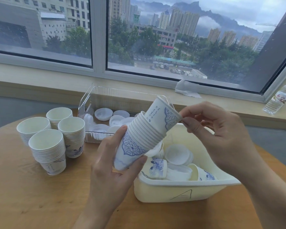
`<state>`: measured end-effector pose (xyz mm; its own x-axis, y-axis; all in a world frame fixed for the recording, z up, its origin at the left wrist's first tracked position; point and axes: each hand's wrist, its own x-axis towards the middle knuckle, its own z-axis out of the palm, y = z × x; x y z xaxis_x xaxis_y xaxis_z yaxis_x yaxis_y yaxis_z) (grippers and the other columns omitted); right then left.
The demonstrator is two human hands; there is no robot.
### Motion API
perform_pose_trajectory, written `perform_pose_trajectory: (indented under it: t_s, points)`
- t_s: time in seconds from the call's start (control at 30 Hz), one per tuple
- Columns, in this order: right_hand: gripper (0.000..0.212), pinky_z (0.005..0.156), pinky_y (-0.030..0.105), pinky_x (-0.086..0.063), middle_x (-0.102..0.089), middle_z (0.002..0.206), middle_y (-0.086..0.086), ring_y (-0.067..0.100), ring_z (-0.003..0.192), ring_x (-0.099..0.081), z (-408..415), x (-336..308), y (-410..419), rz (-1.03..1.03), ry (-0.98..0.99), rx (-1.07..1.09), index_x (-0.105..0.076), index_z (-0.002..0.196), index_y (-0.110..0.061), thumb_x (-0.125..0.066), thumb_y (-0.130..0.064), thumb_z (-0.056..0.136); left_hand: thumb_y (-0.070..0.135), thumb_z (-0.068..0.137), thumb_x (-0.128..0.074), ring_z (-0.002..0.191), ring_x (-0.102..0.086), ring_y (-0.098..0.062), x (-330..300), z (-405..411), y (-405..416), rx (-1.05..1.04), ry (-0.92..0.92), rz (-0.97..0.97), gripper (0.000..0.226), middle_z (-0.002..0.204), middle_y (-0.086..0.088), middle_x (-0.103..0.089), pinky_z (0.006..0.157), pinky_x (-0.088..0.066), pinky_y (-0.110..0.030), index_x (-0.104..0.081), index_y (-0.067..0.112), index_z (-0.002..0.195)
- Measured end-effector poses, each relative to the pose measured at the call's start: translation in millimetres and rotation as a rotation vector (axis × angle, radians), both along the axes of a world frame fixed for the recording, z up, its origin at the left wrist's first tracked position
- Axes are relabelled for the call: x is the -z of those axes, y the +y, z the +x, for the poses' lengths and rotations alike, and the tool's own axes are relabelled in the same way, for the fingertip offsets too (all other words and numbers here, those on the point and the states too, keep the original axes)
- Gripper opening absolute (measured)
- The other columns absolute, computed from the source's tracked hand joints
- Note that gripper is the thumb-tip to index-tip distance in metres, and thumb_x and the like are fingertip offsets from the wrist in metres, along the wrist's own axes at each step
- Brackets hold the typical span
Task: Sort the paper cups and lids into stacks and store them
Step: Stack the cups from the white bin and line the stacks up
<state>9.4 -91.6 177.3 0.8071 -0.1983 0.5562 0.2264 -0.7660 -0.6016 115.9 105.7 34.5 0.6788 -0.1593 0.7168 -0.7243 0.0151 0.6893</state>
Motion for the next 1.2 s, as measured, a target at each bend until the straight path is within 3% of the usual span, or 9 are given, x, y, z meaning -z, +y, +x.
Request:
perform_pose_trajectory:
  t_s: [0.23,0.37,0.5,0.73,0.9,1.03,1.13,1.2]
  points:
    - [0.01,0.08,0.023,-0.051,-0.072,0.103,-0.01,0.019,0.098,-0.066,7.4,4.1,13.4,-0.047,0.085,-0.03,-0.079,0.099,-0.031,-0.07,-0.026,0.096,0.044,0.084,-0.077,0.124,-0.059,-0.009,-1.9,-0.4,1.1,-0.008,0.003,-0.003,0.074,0.134,0.028,-0.056,0.1,-0.044,-0.016,-0.049,0.026,0.149]
    - [0.031,0.097,0.021,-0.053,-0.072,0.12,-0.019,0.003,0.117,-0.066,18.0,0.7,16.6,0.101,0.135,-0.051,-0.07,0.126,-0.038,-0.06,-0.044,0.098,0.044,0.084,-0.076,0.123,-0.06,-0.012,-2.1,0.2,0.6,-0.012,0.005,-0.002,0.073,0.136,0.024,-0.057,0.1,-0.045,-0.018,-0.049,0.025,0.149]
    - [0.045,0.105,0.024,-0.053,-0.07,0.131,-0.02,-0.006,0.122,-0.063,29.2,3.6,23.0,0.134,0.237,-0.116,-0.064,0.141,-0.03,-0.06,-0.043,0.098,0.044,0.085,-0.076,0.123,-0.06,-0.009,-1.6,0.9,0.5,-0.019,0.002,0.001,0.072,0.136,0.023,-0.057,0.101,-0.044,-0.016,-0.05,0.024,0.149]
    - [0.043,0.102,0.017,-0.051,-0.07,0.13,-0.023,-0.008,0.121,-0.062,38.2,11.5,30.6,0.106,0.241,-0.128,-0.066,0.14,-0.029,-0.059,-0.044,0.101,0.046,0.084,-0.076,0.118,-0.061,-0.012,1.7,5.4,2.5,-0.053,0.046,0.008,0.073,0.129,0.01,-0.06,0.098,-0.045,-0.02,-0.053,0.016,0.147]
    - [0.044,0.106,0.031,-0.053,-0.07,0.132,-0.019,-0.002,0.126,-0.062,38.1,14.9,25.4,0.146,0.227,-0.172,-0.065,0.141,-0.026,-0.06,-0.042,0.1,0.049,0.084,-0.076,0.118,-0.062,-0.019,2.9,4.7,1.5,-0.072,0.044,0.014,0.074,0.13,0.011,-0.06,0.099,-0.05,-0.033,-0.054,0.017,0.147]
    - [0.035,0.103,0.028,-0.053,-0.073,0.125,-0.016,0.003,0.121,-0.066,32.9,17.1,10.0,0.197,0.176,-0.162,-0.067,0.134,-0.028,-0.064,-0.036,0.1,0.064,0.084,-0.069,0.118,-0.058,-0.023,5.9,5.7,3.1,-0.15,0.116,0.028,0.072,0.124,0.012,-0.061,0.101,-0.048,-0.039,-0.051,0.037,0.148]
    - [0.024,0.094,0.017,-0.053,-0.075,0.112,-0.021,-0.001,0.11,-0.068,27.3,25.3,-9.7,0.064,0.208,-0.055,-0.072,0.123,-0.032,-0.069,-0.031,0.099,0.065,0.088,-0.064,0.126,-0.058,-0.025,6.3,7.3,3.6,-0.12,0.188,-0.035,0.062,0.131,0.016,-0.06,0.105,-0.049,-0.051,-0.046,0.049,0.145]
    - [0.021,0.089,0.013,-0.052,-0.076,0.104,-0.022,-0.004,0.101,-0.068,24.7,35.5,-23.0,-0.047,0.318,0.009,-0.074,0.118,-0.033,-0.073,-0.032,0.097,0.065,0.092,-0.061,0.128,-0.058,-0.02,4.7,7.6,2.7,-0.096,0.183,-0.065,0.055,0.135,0.019,-0.06,0.108,-0.048,-0.039,-0.042,0.056,0.142]
